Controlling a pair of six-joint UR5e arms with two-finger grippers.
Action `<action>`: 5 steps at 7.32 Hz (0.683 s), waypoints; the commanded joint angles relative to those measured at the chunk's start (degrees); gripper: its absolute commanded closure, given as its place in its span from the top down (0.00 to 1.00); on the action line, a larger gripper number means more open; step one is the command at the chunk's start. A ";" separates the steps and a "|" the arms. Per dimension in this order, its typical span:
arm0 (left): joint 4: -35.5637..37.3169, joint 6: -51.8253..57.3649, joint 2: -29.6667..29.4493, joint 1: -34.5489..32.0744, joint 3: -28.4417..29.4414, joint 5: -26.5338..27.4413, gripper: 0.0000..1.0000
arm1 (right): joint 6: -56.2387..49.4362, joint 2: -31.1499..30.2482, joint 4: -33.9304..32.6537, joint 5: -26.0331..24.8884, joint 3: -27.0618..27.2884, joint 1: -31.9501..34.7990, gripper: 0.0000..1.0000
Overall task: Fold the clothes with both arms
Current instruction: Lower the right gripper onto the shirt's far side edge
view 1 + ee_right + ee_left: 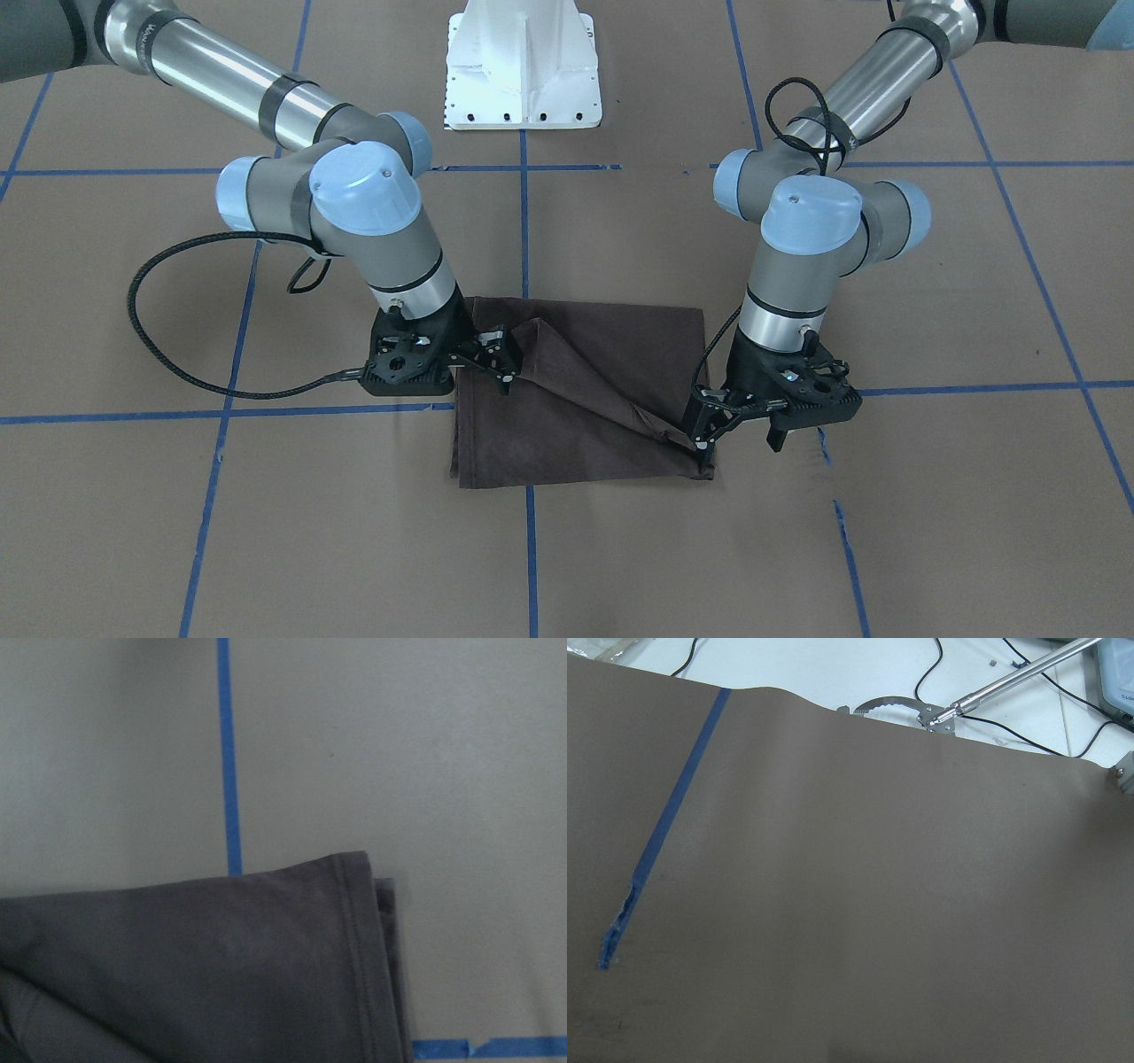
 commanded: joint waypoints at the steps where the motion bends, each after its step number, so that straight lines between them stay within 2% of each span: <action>1: -0.10 0.22 1.38 -0.30 -1.45 -1.26 1.00 | -10.25 1.01 -0.40 -9.89 0.52 -6.72 1.00; 2: -0.10 4.14 4.78 -0.56 -4.42 -3.18 1.00 | -10.37 0.92 -0.40 -13.50 0.52 -9.72 1.00; 4: -0.01 9.53 10.15 -1.53 -10.49 -3.73 1.00 | -10.46 2.23 -3.90 -14.86 0.61 -11.14 0.97; 5: -0.01 9.45 10.35 -1.53 -10.69 -3.64 1.00 | -10.37 2.42 -4.00 -15.21 0.61 -11.50 0.91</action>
